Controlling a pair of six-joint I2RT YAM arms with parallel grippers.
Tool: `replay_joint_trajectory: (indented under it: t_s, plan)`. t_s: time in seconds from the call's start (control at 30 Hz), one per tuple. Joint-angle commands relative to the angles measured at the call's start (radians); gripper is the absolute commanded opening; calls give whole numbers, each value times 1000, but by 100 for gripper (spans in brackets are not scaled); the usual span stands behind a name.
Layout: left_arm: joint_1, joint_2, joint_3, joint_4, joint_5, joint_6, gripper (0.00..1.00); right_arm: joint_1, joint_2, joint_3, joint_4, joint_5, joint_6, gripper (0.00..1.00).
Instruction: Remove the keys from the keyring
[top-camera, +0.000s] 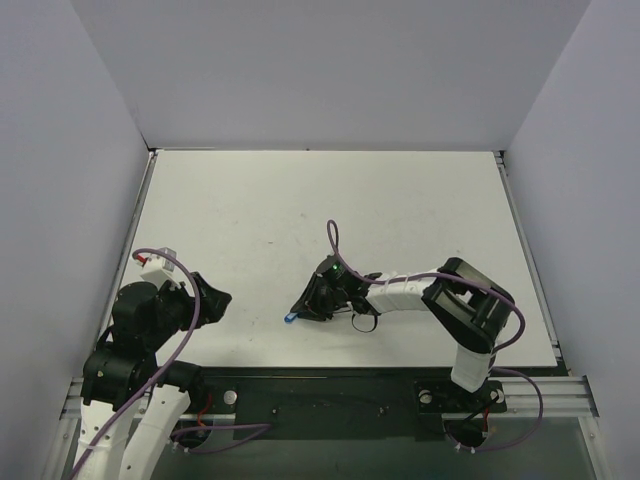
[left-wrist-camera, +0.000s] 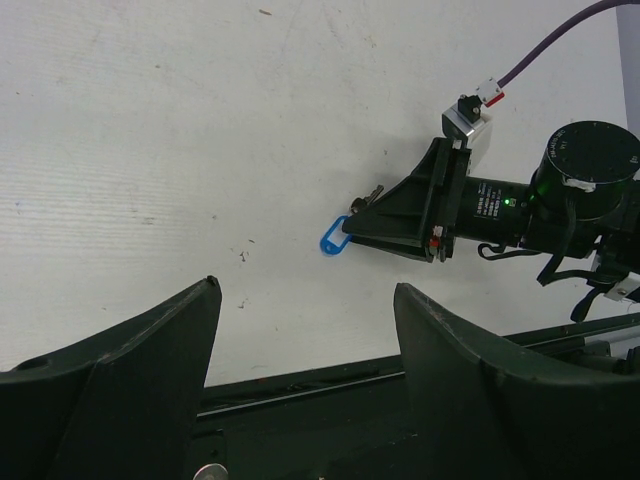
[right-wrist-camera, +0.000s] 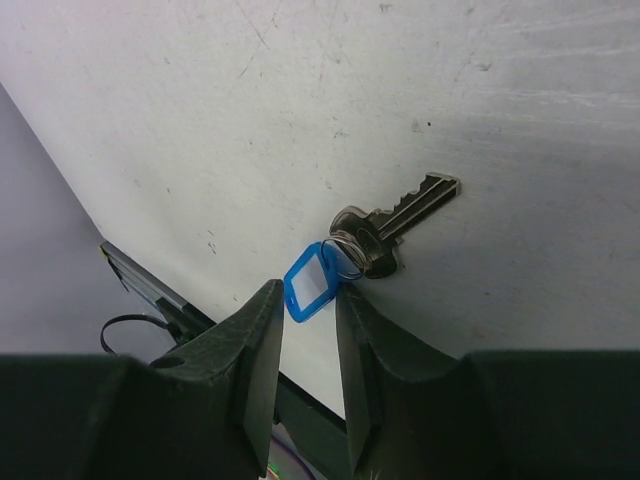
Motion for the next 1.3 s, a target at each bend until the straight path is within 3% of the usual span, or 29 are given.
replay_joint_trajectory:
  t_s: [0.0,0.23,0.47,0.87,1.1,1.27]
  plan:
    - [-4,-11,11,26,5,8,80,5,33,1,-9,26,19,23]
    - [-6,-15,8,26,-1,8,80,7,54,21,-26,17,14,10]
    - [-6,-17,9,25,-9,3,80,5,56,53,-55,-9,1,3]
    - [-6,-48,25,48,31,3,80,-13,-34,130,-163,-53,-79,0]
    - [-6,-42,98,124,45,-116,80,-56,-103,161,-149,-83,-72,0]
    - [-4,49,208,210,31,-218,80,-85,-160,207,-94,-92,-9,0]
